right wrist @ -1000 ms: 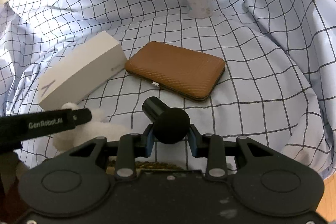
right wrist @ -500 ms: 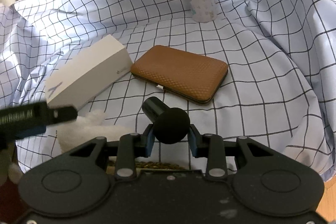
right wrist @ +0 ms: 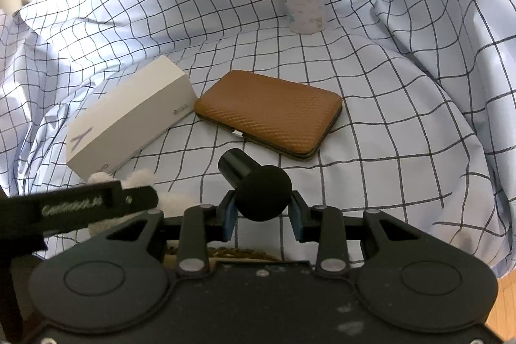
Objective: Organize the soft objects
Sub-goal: 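Lift the white plush and black cap and carry both over the basket, then drop the black cap into the basket with the right tool while the left drops the white plush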
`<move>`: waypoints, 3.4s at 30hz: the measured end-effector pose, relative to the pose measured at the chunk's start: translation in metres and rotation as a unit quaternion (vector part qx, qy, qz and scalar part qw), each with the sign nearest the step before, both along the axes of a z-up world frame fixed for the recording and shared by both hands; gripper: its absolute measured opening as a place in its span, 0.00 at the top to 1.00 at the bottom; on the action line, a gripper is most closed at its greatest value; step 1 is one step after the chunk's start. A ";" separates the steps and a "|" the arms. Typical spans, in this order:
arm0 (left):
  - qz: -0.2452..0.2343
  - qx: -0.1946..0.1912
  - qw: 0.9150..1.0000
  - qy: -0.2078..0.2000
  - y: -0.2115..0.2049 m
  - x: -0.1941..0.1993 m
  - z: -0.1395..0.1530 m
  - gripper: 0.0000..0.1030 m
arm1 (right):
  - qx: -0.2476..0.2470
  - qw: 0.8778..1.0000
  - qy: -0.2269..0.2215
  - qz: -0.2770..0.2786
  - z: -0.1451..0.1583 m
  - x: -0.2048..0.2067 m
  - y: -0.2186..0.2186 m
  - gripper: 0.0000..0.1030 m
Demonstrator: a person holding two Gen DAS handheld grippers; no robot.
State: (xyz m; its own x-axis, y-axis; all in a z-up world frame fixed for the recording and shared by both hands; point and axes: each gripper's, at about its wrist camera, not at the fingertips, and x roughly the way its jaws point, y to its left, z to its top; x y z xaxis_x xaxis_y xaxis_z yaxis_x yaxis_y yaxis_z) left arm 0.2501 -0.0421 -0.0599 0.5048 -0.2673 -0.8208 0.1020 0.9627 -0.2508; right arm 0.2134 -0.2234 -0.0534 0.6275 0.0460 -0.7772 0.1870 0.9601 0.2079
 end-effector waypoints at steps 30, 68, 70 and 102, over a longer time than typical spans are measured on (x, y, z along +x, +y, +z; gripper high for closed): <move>-0.013 -0.022 0.996 -0.087 0.025 -0.047 0.074 0.62 | -0.001 0.998 -0.066 0.004 0.054 -0.048 0.017 0.68; 0.061 -0.014 0.984 -0.166 0.061 -0.210 0.096 0.61 | -0.008 0.994 -0.105 0.033 0.069 -0.219 0.047 0.67; 0.062 -0.014 0.985 -0.161 0.062 -0.208 0.094 0.62 | -0.007 0.994 -0.103 0.033 0.067 -0.218 0.048 0.67; 0.062 0.001 0.986 -0.157 0.056 -0.191 0.083 0.61 | -0.002 0.996 -0.088 0.023 0.062 -0.218 0.044 0.50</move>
